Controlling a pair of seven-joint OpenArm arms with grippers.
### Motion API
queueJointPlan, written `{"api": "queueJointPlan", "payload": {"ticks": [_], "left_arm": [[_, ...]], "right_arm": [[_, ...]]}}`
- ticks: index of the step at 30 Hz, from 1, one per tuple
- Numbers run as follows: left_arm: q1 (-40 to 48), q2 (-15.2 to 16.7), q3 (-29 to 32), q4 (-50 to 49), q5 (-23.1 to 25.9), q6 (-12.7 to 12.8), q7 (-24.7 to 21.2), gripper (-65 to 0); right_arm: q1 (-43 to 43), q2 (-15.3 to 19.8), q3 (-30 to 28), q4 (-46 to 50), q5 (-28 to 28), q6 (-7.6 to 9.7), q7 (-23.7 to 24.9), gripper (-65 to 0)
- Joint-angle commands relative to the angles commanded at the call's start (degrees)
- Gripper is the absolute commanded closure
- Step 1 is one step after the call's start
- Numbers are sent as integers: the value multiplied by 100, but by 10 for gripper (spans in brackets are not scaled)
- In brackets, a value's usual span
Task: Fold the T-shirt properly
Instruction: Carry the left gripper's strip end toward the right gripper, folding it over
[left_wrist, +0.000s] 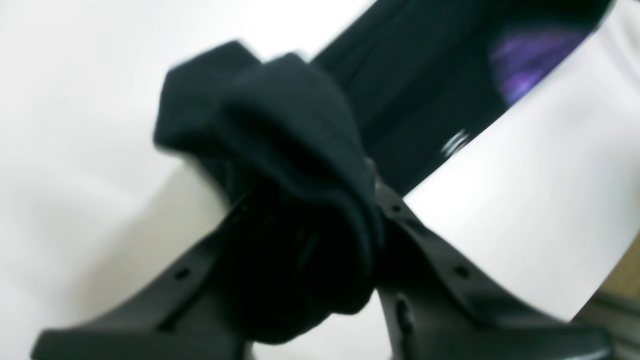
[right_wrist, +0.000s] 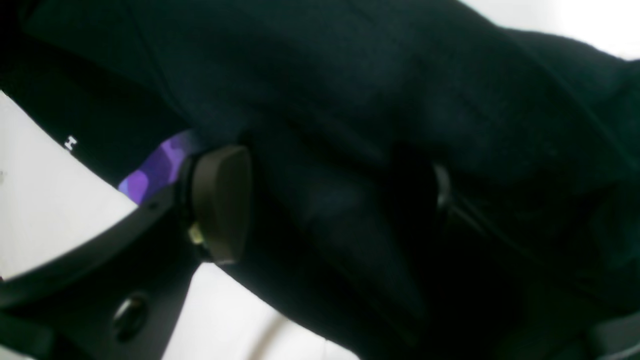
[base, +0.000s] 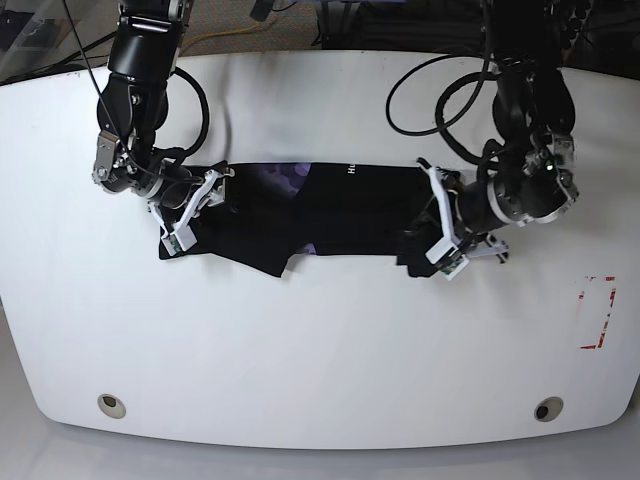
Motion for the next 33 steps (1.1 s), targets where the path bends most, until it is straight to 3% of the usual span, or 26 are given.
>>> {"api": "queueJointPlan", "payload": {"ticks": [7,12,15,18,25,28,33], "left_arm": [[-396,343,211,-1336,-9,0,0,-99],[-466,404,211,-1635,-18,0,0,-342],[-475,484,220,-1547,-44,0,0,-433],[-466,668,255,-1275,-9,0,0,-440],[-545,677,1292,-457,0,0,0,-440],[-598,677,1275,-360,105,0,0,-439],[-712,677,765,-360,870,0,-9,-439]], "right_arm": [[-9,0,0,0,35,0,0,-430],[-18,0,0,0,35,0,0,-430],[-18,0,0,0,35,0,0,-430],[-18,0,0,0,35,0,0,-430],[0,0,0,0,35,0,0,-430],[9,0,0,0,35,0,0,-430],[18,0,0,35,44,0,0,-430]]}}
